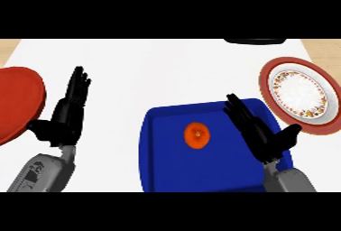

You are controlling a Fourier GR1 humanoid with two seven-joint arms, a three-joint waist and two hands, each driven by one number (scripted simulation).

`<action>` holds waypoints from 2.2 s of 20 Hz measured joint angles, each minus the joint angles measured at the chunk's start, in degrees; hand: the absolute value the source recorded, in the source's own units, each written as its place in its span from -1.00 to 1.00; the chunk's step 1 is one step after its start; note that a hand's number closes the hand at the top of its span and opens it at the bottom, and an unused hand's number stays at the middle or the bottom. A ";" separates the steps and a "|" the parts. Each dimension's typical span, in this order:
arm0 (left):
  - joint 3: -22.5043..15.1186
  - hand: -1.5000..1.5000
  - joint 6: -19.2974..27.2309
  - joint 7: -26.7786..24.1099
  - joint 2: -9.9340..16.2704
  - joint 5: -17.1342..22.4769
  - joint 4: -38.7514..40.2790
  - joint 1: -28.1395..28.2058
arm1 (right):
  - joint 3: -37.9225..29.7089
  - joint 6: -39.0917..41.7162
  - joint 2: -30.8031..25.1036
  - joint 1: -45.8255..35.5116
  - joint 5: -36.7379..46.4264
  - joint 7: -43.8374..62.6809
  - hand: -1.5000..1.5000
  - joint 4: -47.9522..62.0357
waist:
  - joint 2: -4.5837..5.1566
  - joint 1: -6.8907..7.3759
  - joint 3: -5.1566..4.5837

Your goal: Pick the squash from the tray and place it in the plate

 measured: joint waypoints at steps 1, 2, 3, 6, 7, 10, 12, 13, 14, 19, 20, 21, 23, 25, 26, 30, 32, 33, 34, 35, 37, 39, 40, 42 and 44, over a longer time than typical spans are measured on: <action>-0.17 0.00 -0.14 -0.18 -0.33 -0.10 0.69 0.78 | -0.60 -0.05 -0.39 -0.91 -0.44 1.20 1.00 -0.65 | -0.24 0.05 0.42; -0.34 0.00 0.01 0.40 -0.70 -0.39 1.83 0.68 | -0.35 -0.41 0.10 -1.87 -0.08 1.64 1.00 -0.97 | -0.43 0.08 0.74; -0.63 0.00 0.23 1.23 -0.62 -0.63 2.11 1.80 | -0.08 -0.81 0.45 -2.48 0.27 1.94 1.00 -1.87 | -0.63 0.21 1.00; -0.65 0.00 0.08 5.30 0.82 -0.71 4.46 3.55 | 0.64 -2.34 2.38 -6.51 1.53 2.30 1.00 -3.85 | -0.93 0.57 1.48; -0.91 0.00 -0.01 5.95 0.90 -0.70 5.06 4.11 | 1.19 -2.50 -1.00 -7.99 5.65 2.07 1.00 -4.22 | -1.42 0.54 1.00; -1.68 0.00 -0.29 7.79 1.01 -0.52 6.49 5.84 | 2.88 -5.00 -10.40 -11.67 19.22 0.68 1.00 -5.38 | -2.42 0.06 0.63; -2.23 0.00 -0.30 9.40 0.92 -0.45 6.77 6.57 | 4.42 -10.59 -10.92 -10.83 26.69 -1.16 1.00 -5.32 | -2.15 -0.10 1.06; -2.45 0.00 -0.07 10.19 0.82 -0.55 6.75 6.61 | 4.73 -14.03 -8.79 -9.24 28.18 -2.37 1.00 -4.91 | -1.94 -0.12 1.28; -2.67 0.00 0.08 10.59 0.74 -0.62 6.60 7.02 | 4.27 -16.55 -6.51 -7.08 27.74 -4.26 -1.00 -4.19 | -1.72 -0.15 1.50; -3.12 0.00 -0.42 12.11 0.93 -0.50 5.33 8.42 | 3.68 -15.23 1.21 0.17 20.32 -19.48 -1.00 -1.19 | -1.18 0.39 1.98; -3.25 0.00 -0.43 12.55 0.85 -0.70 5.12 8.58 | 4.24 -13.93 1.10 0.28 20.76 -22.09 -1.00 0.60 | -1.15 0.51 1.99; -3.07 0.00 -0.81 12.42 0.77 -0.67 5.43 8.51 | 4.90 -13.16 0.81 -0.58 21.95 -23.36 -1.00 2.29 | -1.11 0.62 1.98; -3.54 0.00 -0.58 13.14 0.61 -1.31 4.63 8.76 | 6.87 -12.86 -0.79 -0.63 25.44 -23.78 -1.00 2.62 | -1.17 0.60 1.95; -3.52 0.00 -0.42 13.84 0.62 -1.67 4.52 8.56 | 8.38 -13.37 -2.80 -1.59 29.52 -22.27 -1.00 3.03 | -1.22 0.56 1.91; -3.48 0.00 -0.39 14.08 0.57 -1.84 4.68 8.28 | 9.04 -14.08 -3.80 -2.10 31.82 -21.03 -1.00 2.91 | -1.24 0.47 1.89; -2.76 0.00 -1.05 14.83 1.11 -1.58 3.64 8.71 | 10.84 -14.05 -7.58 -6.08 39.27 -12.86 -1.00 1.41 | -1.34 0.58 1.84; -2.77 0.00 -0.83 15.77 0.98 -1.88 3.06 8.35 | 12.36 -12.45 -8.81 -7.81 42.36 -7.29 -1.00 -0.36 | -1.39 0.47 1.82; -2.72 0.00 -0.91 15.28 0.80 -2.13 3.30 8.44 | 13.31 -11.39 -9.09 -8.54 43.75 -4.61 -1.00 -1.27 | -1.39 0.42 1.82; -2.60 0.00 -0.73 15.48 0.80 -2.32 3.15 8.53 | 13.77 -9.53 -9.66 -9.70 44.45 -1.74 -1.00 -2.48 | -1.40 0.42 1.82; -2.48 0.00 -0.74 15.76 0.60 -2.44 3.46 7.89 | 14.36 -7.77 -9.89 -11.03 45.26 0.64 -1.00 -2.45 | -1.37 0.44 1.81; -2.64 0.00 -0.56 15.75 0.19 -2.91 3.50 8.05 | 15.58 -3.43 -10.08 -13.19 45.85 5.61 -1.00 -2.86 | -1.34 0.56 1.81; -2.69 0.00 -0.24 15.63 -0.57 -3.26 3.67 8.07 | 16.72 1.05 -9.97 -14.81 45.83 10.05 -1.00 -3.40 | -1.32 0.56 1.81; -2.60 0.00 -0.30 15.65 -0.66 -3.47 3.62 8.11 | 17.20 2.89 -9.65 -15.33 45.95 12.07 -1.00 -3.82 | -1.31 0.55 1.82; -2.62 0.00 -0.04 16.59 -0.55 -4.13 2.58 8.49 | 17.84 6.25 -8.89 -16.21 46.00 15.17 -1.00 -3.66 | -1.30 0.61 1.84; -2.14 0.00 -0.55 16.26 -1.02 -4.53 2.92 8.63 | 17.85 8.82 -8.36 -16.34 46.62 16.76 -1.00 -3.41 | -1.26 0.56 1.86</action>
